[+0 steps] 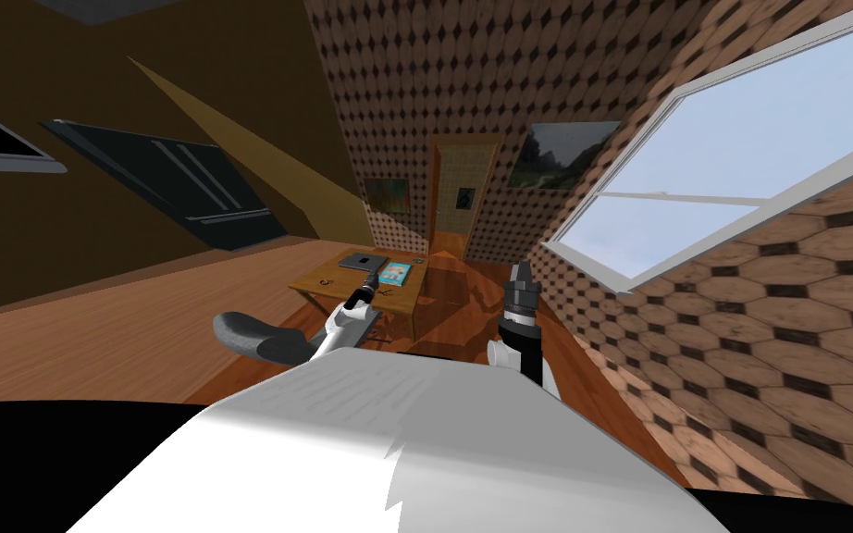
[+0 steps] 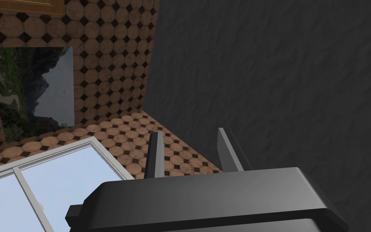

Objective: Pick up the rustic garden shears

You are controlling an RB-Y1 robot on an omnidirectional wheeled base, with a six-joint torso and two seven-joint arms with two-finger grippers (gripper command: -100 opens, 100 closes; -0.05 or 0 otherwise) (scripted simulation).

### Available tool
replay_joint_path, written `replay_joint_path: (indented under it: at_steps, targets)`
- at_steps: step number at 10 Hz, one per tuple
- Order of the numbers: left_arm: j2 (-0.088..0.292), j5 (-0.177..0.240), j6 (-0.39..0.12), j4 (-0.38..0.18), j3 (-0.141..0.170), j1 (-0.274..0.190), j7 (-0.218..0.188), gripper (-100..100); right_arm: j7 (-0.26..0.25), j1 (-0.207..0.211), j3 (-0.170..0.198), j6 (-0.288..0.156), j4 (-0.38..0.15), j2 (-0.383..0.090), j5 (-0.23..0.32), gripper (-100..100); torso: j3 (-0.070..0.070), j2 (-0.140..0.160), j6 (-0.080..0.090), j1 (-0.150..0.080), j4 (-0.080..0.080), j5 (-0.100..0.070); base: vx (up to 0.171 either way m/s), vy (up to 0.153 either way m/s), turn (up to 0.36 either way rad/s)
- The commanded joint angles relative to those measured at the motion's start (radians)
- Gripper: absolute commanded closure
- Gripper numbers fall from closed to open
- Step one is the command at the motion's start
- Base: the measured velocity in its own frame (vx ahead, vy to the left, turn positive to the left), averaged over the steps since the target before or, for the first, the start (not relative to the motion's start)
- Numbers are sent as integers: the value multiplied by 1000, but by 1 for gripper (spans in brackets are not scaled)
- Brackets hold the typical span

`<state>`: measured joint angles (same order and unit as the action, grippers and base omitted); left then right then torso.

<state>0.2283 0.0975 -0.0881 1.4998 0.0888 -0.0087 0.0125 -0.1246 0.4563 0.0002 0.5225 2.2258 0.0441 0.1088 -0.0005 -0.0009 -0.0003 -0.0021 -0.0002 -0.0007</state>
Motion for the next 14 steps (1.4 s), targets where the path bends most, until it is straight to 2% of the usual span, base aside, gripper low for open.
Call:
replay_joint_path:
  at_steps: [1, 3, 4, 5, 6, 7, 8, 10, 11, 12, 13, 14]
  targets:
    - [15, 3, -37, -50, 1, -42, 14, -100, 0, 0, 0, 0, 0, 0, 0, 0, 0, 0, 0, 0, 0, 0, 9, -43, -23]
    - [15, 3, -37, -94, 1, -42, 14, -100, 0, 0, 0, 0, 0, 0, 0, 0, 0, 0, 0, 0, 0, 0, 11, -27, -4]
    - [27, 6, -66, -132, 0, -75, 27, -100, 0, 0, 0, 0, 0, 0, 0, 0, 0, 0, 0, 1, 0, 0, 2, -30, -24]
    - [27, 6, -66, -161, 0, -75, 27, -100, 0, 0, 0, 0, 0, 0, 0, 0, 0, 0, 0, 1, 0, 0, 7, -30, -17]
    - [39, 9, -93, -192, -2, -108, 39, -100, 0, 0, 0, 0, 0, 0, 0, 0, 0, 0, 0, 1, 0, 0, 20, -40, -29]
    - [39, 9, -93, -219, -2, -108, 39, -100, 0, 0, 0, 0, 0, 0, 0, 0, 0, -1, 0, 0, 0, 0, 21, -33, -13]
    - [52, 13, -119, -256, -5, -140, 51, -100, 0, 0, 0, 0, 0, 0, 0, 0, 0, -1, 0, 0, 0, 0, 24, -44, -33]
    - [52, 13, -119, -294, -5, -140, 51, -100, 0, 0, 0, 0, 0, 0, 0, 0, 0, -1, 0, 0, 0, 0, 15, -20, -3]
    - [64, 17, -145, -338, -9, -171, 63, -100, 0, 0, 0, 0, 0, 0, 0, 0, 0, 0, 0, 2, 0, 0, 15, -15, -38]
    - [64, 17, -145, -359, -9, -171, 63, -100, 0, 0, 0, 0, 0, 0, 0, 0, 0, 0, 0, 1, 0, 0, 17, -20, -19]
    - [77, 21, -169, -384, -14, -201, 76, -100, 0, 0, 0, 0, 0, 0, 0, 0, 0, 0, 0, 1, 0, 0, 20, -26, -26]
    - [77, 21, -169, -415, -14, -201, 76, -100, 0, 0, 0, 0, 0, 0, 0, 0, 0, -1, 0, 1, 0, 0, 22, -24, -19]
